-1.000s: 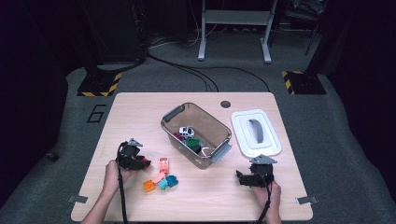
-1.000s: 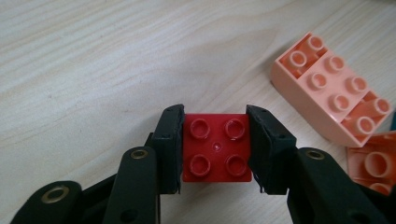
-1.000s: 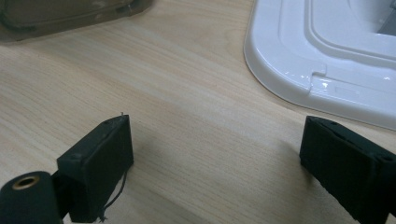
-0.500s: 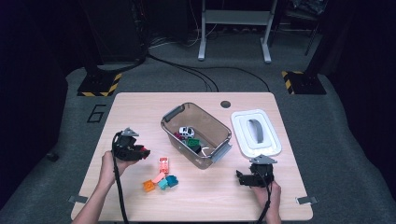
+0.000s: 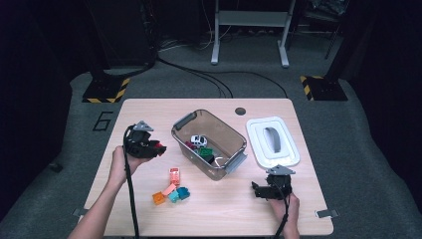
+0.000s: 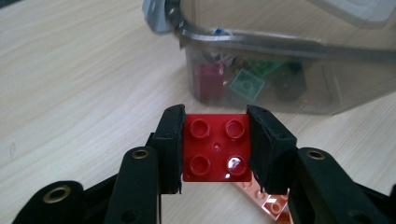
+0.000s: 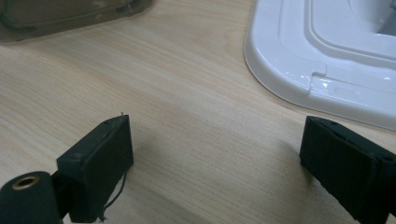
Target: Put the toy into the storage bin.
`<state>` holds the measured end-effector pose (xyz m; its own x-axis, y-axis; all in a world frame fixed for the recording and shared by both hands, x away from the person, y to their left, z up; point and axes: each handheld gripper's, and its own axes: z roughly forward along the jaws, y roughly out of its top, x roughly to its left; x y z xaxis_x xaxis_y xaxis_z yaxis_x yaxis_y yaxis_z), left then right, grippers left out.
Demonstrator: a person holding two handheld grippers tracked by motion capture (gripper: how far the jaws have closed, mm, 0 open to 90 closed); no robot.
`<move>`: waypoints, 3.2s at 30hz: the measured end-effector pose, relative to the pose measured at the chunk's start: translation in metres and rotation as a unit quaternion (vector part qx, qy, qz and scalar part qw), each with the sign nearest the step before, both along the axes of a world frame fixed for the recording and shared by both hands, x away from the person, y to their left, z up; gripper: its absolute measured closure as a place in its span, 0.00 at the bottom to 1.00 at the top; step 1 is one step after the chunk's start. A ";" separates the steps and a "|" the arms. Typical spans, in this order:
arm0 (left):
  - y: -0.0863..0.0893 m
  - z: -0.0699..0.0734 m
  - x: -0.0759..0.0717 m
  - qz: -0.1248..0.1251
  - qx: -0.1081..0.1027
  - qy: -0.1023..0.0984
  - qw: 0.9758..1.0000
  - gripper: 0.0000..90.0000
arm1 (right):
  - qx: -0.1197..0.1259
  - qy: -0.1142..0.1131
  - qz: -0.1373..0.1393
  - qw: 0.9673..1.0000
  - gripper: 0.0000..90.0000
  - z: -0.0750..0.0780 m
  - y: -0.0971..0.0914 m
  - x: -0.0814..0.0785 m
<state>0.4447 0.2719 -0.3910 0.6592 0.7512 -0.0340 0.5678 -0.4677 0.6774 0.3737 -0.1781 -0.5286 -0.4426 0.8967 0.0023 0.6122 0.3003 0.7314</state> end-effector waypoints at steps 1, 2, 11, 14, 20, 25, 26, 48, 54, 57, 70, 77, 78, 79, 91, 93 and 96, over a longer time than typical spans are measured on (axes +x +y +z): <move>-0.002 0.004 0.001 -0.002 0.003 -0.003 1.000 0.66 | 0.000 0.000 0.000 1.000 0.10 0.000 0.000 0.000; -0.005 0.007 0.002 -0.003 0.001 -0.007 1.000 0.66 | 0.000 0.000 0.000 1.000 0.10 0.000 0.000 0.000; -0.030 0.034 0.013 -0.022 -0.002 -0.024 0.999 0.66 | 0.000 0.000 0.000 1.000 0.10 0.000 0.000 0.000; -0.041 0.038 0.017 -0.031 -0.006 -0.023 0.999 0.66 | 0.000 0.000 0.000 1.000 0.10 0.000 0.000 0.000; -0.065 0.035 0.026 -0.049 -0.011 -0.015 0.999 0.65 | 0.000 0.000 0.000 1.000 0.10 0.000 0.000 0.000; -0.080 0.031 0.030 -0.059 -0.013 -0.004 0.998 0.65 | 0.000 0.000 0.000 1.000 0.10 0.000 0.000 0.000; -0.083 0.029 0.031 -0.061 -0.016 -0.001 0.998 0.65 | -0.001 0.000 0.001 1.000 0.10 0.000 0.000 0.000; -0.109 -0.002 0.037 -0.083 0.010 0.070 0.994 0.65 | 0.000 0.000 0.000 1.000 0.10 0.000 0.000 0.000; -0.110 -0.001 0.037 -0.086 0.016 0.077 0.993 0.64 | -0.001 0.000 0.001 1.000 0.10 0.000 0.000 0.000; -0.110 0.002 0.035 -0.087 0.018 0.075 0.993 0.55 | 0.000 0.000 0.000 1.000 0.10 0.000 0.000 0.000; -0.061 0.032 -0.004 -0.055 -0.017 0.001 0.998 0.20 | -0.001 -0.002 0.002 1.000 0.10 0.000 0.000 0.000; -0.034 0.015 -0.026 -0.039 0.005 -0.006 0.999 0.17 | 0.000 0.000 0.000 1.000 0.10 0.000 0.000 0.000; -0.030 0.011 -0.028 -0.040 0.007 0.001 0.999 0.17 | 0.000 0.000 0.000 1.000 0.10 0.000 0.000 0.000; -0.024 0.005 -0.030 -0.037 0.008 0.004 0.999 0.17 | 0.000 0.000 0.000 1.000 0.10 0.000 0.000 0.000; 0.014 -0.058 -0.065 -0.011 0.008 0.043 0.999 0.17 | 0.000 0.000 -0.001 1.000 0.10 0.000 0.000 0.000; 0.018 -0.069 -0.075 -0.015 0.003 0.046 0.999 0.17 | 0.000 0.000 -0.001 1.000 0.10 0.000 0.000 0.000; 0.020 -0.083 -0.084 -0.027 0.005 0.053 0.998 0.18 | 0.000 0.000 -0.001 1.000 0.10 0.000 0.000 0.000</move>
